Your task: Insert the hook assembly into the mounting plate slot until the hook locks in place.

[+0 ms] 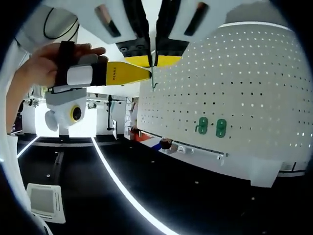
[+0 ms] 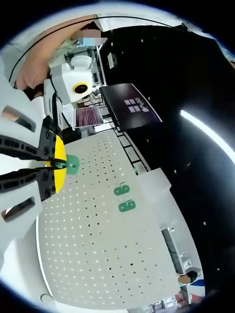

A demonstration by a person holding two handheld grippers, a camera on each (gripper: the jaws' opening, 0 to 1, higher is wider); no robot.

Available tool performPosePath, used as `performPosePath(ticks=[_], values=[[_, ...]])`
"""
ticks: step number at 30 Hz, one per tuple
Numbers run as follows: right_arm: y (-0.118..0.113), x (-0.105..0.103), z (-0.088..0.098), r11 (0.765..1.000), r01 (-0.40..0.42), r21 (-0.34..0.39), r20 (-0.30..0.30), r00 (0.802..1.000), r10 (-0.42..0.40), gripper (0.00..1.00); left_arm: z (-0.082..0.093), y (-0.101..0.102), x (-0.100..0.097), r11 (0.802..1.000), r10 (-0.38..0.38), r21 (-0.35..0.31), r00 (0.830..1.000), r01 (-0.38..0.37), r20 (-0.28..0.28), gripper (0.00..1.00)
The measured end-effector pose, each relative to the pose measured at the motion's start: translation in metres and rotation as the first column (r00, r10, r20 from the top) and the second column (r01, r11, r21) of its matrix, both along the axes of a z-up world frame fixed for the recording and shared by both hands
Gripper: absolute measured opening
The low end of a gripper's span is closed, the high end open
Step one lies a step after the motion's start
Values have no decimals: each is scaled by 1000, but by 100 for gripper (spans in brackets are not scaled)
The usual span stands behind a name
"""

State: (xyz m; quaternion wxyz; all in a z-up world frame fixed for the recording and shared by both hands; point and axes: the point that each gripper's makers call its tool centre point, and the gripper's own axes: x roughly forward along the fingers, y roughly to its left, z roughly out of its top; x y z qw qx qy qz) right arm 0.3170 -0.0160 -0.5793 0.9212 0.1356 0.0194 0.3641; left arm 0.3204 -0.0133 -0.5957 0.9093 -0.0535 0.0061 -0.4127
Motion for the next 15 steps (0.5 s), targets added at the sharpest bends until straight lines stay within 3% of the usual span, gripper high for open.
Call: performPosePath(ticks=[15], values=[[1, -1, -2, 1000, -8, -13, -6, 1000, 8, 0, -2, 0, -1, 1000, -8, 7, 1000, 8, -10, 3]])
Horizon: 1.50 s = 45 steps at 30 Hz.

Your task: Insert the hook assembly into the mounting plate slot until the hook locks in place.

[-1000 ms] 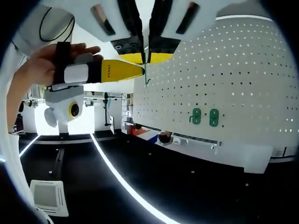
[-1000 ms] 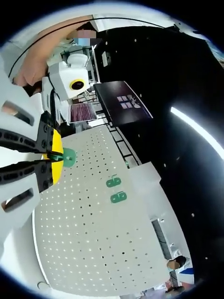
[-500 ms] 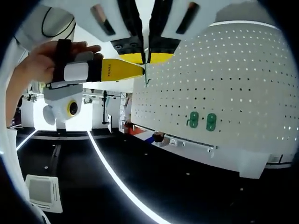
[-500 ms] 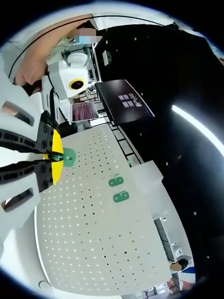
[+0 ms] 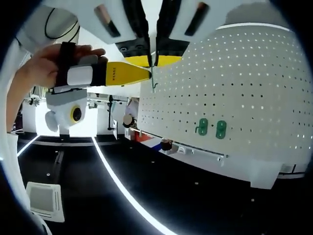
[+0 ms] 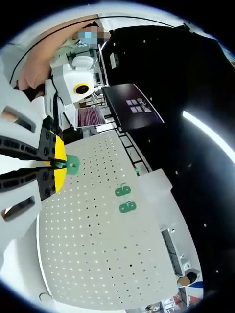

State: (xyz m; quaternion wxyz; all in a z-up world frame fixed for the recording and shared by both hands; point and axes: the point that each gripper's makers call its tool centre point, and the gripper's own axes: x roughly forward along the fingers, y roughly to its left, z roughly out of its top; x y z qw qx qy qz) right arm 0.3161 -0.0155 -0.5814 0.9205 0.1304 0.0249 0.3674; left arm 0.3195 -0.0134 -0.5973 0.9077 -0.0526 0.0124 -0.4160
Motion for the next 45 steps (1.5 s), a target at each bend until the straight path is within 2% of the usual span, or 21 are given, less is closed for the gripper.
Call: performPosePath(ticks=[6, 8, 14, 20, 24, 27, 32, 34, 37, 38, 39, 41, 45], values=[[1, 0, 1, 1000, -9, -2, -2, 1000, 9, 0, 0, 0, 0, 1000, -5, 26, 1000, 5, 13, 4], [1, 1, 1, 1000, -10, -5, -1, 1000, 10, 0, 1, 0, 0, 1000, -14, 13, 1000, 14, 1, 6], [0, 0, 1, 1000, -12, -7, -3, 1000, 12, 0, -6, 0, 2, 999, -19, 27, 1000, 20, -22, 28], [1, 0, 0, 1000, -16, -15, 0, 1000, 16, 0, -16, -5, 1, 996, -30, 83, 999, 31, -23, 52], [1, 0, 1, 1000, -14, -15, -2, 1000, 14, 0, -25, -7, 1, 992, -34, 120, 998, 39, -45, 67], [-1, 1, 0, 1000, -9, -6, -13, 1000, 9, 0, -28, -8, -1, 991, -38, 127, 998, 45, -54, 73], [-1, 1, 1, 1000, -8, -11, -15, 1000, 8, 0, -27, -9, -2, 989, -40, 141, 998, 46, -43, 75], [-1, 1, 0, 999, -1, -42, 0, 1000, 1, 0, -28, -8, -2, 989, -38, 140, 998, 44, -45, 75], [-3, 2, 2, 978, 50, -204, 102, 994, -29, 0, -27, -7, -1, 990, -30, 137, 999, 36, -45, 75], [-3, 2, 4, 962, 70, -264, 148, 988, -32, 0, -27, -6, -1, 990, -29, 136, 999, 35, -46, 74], [-2, 1, 3, 950, 80, -302, 168, 985, -29, 0, -28, -6, 0, 990, -28, 136, 998, 35, -50, 74], [-2, 1, 3, 943, 97, -319, 184, 982, -39, 1, -29, -5, 0, 990, -23, 141, 998, 30, -53, 74], [-3, 2, 1, 947, 94, -306, 168, 985, -43, 1, -28, -5, -1, 990, -23, 141, 998, 30, -53, 74]])
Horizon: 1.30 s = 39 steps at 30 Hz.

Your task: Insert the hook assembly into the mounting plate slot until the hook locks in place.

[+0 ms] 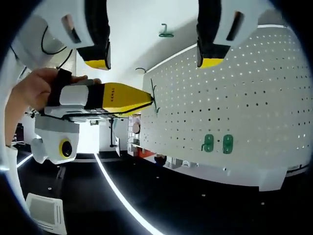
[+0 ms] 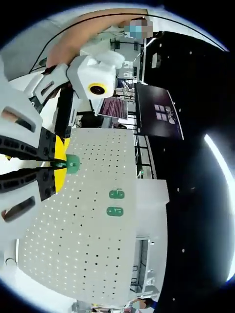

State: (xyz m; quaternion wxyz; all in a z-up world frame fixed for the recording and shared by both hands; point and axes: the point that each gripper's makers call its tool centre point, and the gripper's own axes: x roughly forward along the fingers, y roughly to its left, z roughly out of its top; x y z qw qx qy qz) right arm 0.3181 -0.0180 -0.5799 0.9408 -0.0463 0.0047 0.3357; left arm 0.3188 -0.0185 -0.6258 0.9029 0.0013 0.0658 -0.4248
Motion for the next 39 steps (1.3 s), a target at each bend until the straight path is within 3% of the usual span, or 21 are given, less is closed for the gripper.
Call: performPosePath(ticks=[20, 39], values=[[-31, 38, 23, 980, 143, 138, -58, 989, -136, 1, -1, 19, 0, 999, 51, 4, 999, -51, 19, 72], [-56, 75, 46, 960, 255, 116, -24, 967, -253, 1, -5, 55, -7, 991, 131, -33, 991, -131, 9, 73]])
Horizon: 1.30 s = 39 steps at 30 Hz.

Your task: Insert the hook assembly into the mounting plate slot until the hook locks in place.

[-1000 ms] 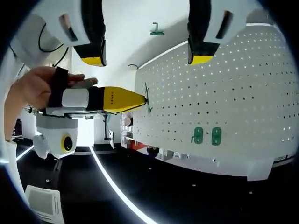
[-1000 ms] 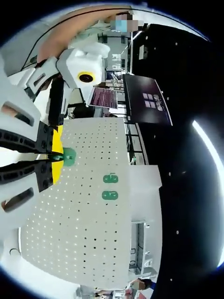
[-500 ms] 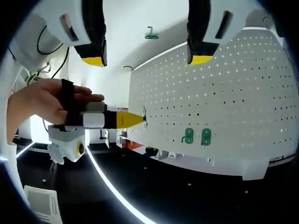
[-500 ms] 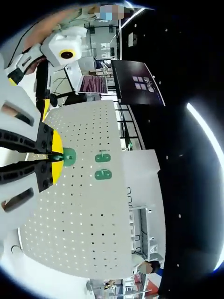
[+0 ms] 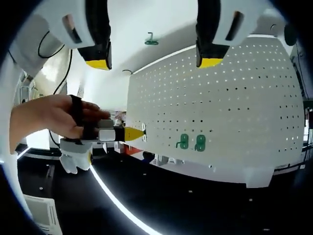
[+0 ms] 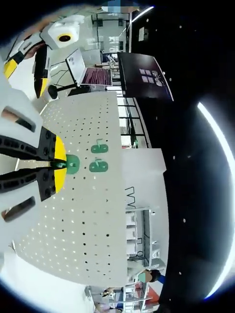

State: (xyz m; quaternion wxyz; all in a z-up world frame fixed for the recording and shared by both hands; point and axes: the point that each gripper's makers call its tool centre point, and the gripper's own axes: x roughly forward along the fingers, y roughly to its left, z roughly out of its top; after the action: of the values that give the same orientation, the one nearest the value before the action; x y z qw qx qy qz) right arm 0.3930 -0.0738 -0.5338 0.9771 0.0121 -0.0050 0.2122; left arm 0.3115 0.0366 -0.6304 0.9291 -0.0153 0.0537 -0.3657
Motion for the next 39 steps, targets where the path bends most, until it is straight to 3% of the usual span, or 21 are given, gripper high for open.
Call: performPosePath(ticks=[22, 24, 31, 39], values=[[-12, 48, 27, 996, 84, -34, 93, 992, -81, 1, -1, 25, -9, 998, 62, -4, 998, -62, 17, 71], [-15, 52, 33, 994, 106, -25, 122, 987, -102, 1, -4, 28, -8, 998, 70, 1, 997, -70, 7, 71], [-13, 64, 39, 993, 111, -27, 142, 984, -106, 1, -8, 35, -10, 996, 91, 3, 996, -91, -1, 71], [-9, 74, 43, 989, 122, -78, 183, 977, -106, 1, -8, 43, -12, 994, 113, 3, 994, -113, -3, 69]])
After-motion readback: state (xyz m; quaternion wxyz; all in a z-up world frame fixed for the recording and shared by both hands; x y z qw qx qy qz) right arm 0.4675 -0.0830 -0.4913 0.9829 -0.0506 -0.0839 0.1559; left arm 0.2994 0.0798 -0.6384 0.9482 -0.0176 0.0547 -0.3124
